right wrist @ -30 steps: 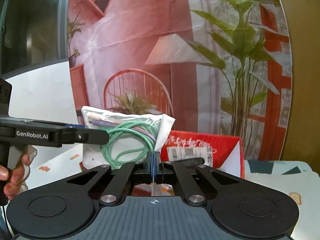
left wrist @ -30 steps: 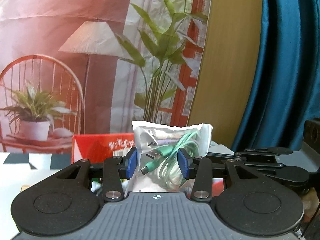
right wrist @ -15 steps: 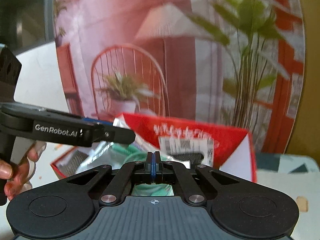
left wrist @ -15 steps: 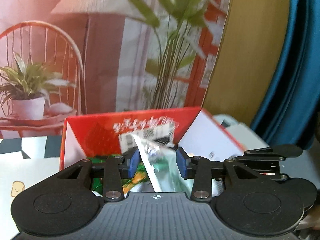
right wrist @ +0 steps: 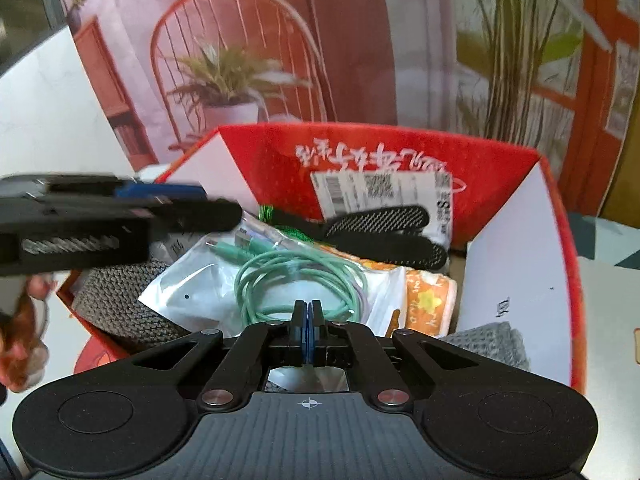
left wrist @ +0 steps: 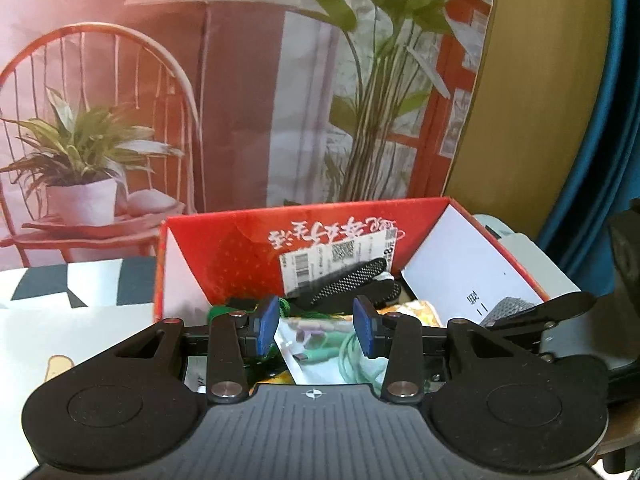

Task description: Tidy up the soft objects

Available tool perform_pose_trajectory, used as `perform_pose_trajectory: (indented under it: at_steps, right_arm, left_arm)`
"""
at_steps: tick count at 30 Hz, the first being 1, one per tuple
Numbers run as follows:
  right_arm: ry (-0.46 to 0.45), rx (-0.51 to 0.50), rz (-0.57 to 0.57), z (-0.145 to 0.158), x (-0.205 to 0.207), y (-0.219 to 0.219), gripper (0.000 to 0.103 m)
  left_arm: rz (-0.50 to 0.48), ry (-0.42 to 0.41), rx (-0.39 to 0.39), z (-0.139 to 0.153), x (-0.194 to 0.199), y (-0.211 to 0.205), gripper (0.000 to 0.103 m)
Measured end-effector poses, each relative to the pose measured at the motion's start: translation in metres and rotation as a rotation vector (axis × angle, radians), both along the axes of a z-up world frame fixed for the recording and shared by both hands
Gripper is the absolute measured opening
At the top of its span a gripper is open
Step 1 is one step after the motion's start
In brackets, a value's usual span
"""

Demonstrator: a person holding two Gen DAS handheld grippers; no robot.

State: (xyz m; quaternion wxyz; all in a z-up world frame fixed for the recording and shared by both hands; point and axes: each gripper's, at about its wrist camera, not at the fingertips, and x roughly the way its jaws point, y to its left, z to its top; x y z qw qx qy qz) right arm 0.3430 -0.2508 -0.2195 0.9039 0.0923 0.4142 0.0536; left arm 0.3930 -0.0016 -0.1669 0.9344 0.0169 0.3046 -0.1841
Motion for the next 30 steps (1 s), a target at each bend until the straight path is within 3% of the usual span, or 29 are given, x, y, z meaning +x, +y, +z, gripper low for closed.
perform_pose_trajectory:
  at_steps: [4,12,16,18,21,23,26,30]
  right_arm:
    - [0.044,-0.025,0.001,-0.003,0.007,0.005,0.002]
    - [0.048,-0.029,-0.053,0.003,0.000,0.006,0.004]
    - [0.005,-0.013,-0.105,0.015,-0.014,0.001,0.037]
    - [-0.026,-0.010,-0.128,0.024,-0.023,-0.002,0.046]
    - [-0.058,-0.012,-0.143,0.037,-0.034,-0.005,0.061]
    - [-0.083,-0.009,-0.159,0.046,-0.043,-0.007,0.079]
    - [-0.127,0.007,-0.181,0.060,-0.058,-0.010,0.097]
    - [-0.181,0.034,-0.207,0.079,-0.080,-0.010,0.103]
  left_arm:
    - [0.005,-0.012,0.011,0.004,-0.005,0.001,0.045]
    - [0.039,-0.026,0.012,0.012,-0.028,0.004,0.079]
    - [0.065,-0.032,0.003,0.017,-0.040,0.010,0.091]
    - [0.074,-0.036,-0.004,0.021,-0.047,0.012,0.096]
    - [0.102,-0.042,-0.003,0.026,-0.058,0.016,0.100]
    - [0.121,-0.045,-0.005,0.030,-0.067,0.019,0.103]
    - [0.149,-0.054,-0.012,0.037,-0.081,0.025,0.103]
    - [0.190,-0.073,-0.018,0.051,-0.104,0.031,0.103]
